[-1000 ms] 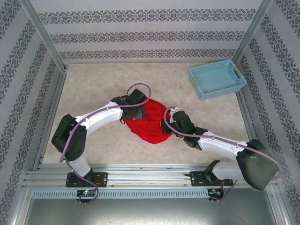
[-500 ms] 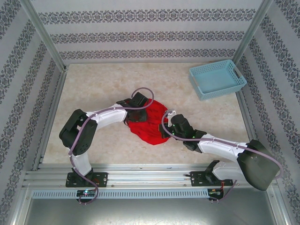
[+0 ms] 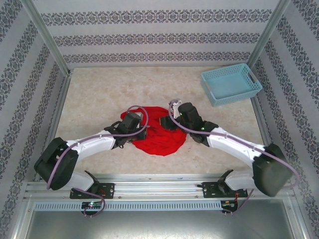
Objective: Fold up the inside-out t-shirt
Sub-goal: Turn the T-shirt inside out at the center of the table.
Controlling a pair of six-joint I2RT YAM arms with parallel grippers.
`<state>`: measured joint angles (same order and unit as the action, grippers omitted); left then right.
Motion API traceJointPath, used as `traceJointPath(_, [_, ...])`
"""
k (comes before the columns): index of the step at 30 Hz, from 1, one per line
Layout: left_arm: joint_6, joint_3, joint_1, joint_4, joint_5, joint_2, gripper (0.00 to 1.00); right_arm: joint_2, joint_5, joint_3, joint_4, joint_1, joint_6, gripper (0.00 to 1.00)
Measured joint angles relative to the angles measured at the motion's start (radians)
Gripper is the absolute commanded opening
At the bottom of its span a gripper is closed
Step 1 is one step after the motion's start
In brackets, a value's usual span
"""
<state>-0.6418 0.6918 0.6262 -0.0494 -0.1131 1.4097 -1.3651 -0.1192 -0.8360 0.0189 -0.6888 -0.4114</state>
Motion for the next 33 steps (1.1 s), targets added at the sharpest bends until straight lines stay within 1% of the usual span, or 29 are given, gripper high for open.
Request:
traceJointPath(4, [0.000,-0.053,0.000,0.048,0.001,-0.068,0.00,-0.166,-0.043,-0.093,-0.012,-0.006,-0.003,0.47])
traceJointPath(6, [-0.003,-0.090,0.000,0.085,0.009,-0.128,0.00,-0.244,-0.059,-0.126,-0.024,-0.009,-0.008,0.47])
traceJointPath(8, [-0.007,-0.130,0.000,0.112,0.019,-0.201,0.00,-0.311,-0.067,-0.156,-0.040,-0.010,-0.013,0.44])
traceJointPath(9, [-0.007,-0.143,0.000,0.119,0.023,-0.232,0.00,-0.342,-0.070,-0.171,-0.049,-0.010,-0.021,0.40])
traceJointPath(11, [-0.007,-0.152,0.000,0.133,0.030,-0.267,0.00,-0.388,-0.076,-0.196,-0.061,-0.009,-0.039,0.25])
traceJointPath(12, [-0.006,-0.153,0.000,0.140,0.032,-0.276,0.00,-0.404,-0.077,-0.204,-0.065,-0.007,-0.046,0.13])
traceJointPath(13, [-0.006,-0.153,0.000,0.146,0.035,-0.282,0.00,-0.412,-0.077,-0.209,-0.068,-0.007,-0.054,0.03])
traceJointPath(14, [-0.006,-0.153,0.000,0.148,0.036,-0.284,0.00,-0.413,-0.076,-0.209,-0.071,-0.005,-0.061,0.00])
traceJointPath(16, [-0.004,-0.153,0.000,0.149,0.042,-0.288,0.00,-0.404,-0.064,-0.206,-0.071,0.005,-0.080,0.00])
traceJointPath(18, [0.005,-0.153,0.000,0.148,0.047,-0.293,0.00,-0.369,-0.048,-0.182,-0.063,0.024,-0.091,0.00])
traceJointPath(20, [0.018,-0.153,-0.001,0.145,0.065,-0.305,0.00,-0.297,-0.030,-0.138,-0.064,0.057,-0.099,0.00])
traceJointPath(24, [0.057,-0.128,-0.023,0.085,0.142,-0.345,0.00,-0.068,0.001,-0.050,-0.061,0.161,-0.110,0.00])
traceJointPath(27, [0.084,-0.081,-0.080,0.043,0.189,-0.384,0.00,0.114,0.031,-0.005,-0.053,0.218,-0.110,0.00])
traceJointPath(30, [0.106,-0.023,-0.140,0.036,0.224,-0.424,0.00,0.247,0.037,0.031,-0.035,0.223,-0.111,0.00])
traceJointPath(33, [0.118,0.005,-0.173,0.042,0.247,-0.439,0.00,0.313,0.037,0.076,-0.021,0.220,-0.126,0.00])
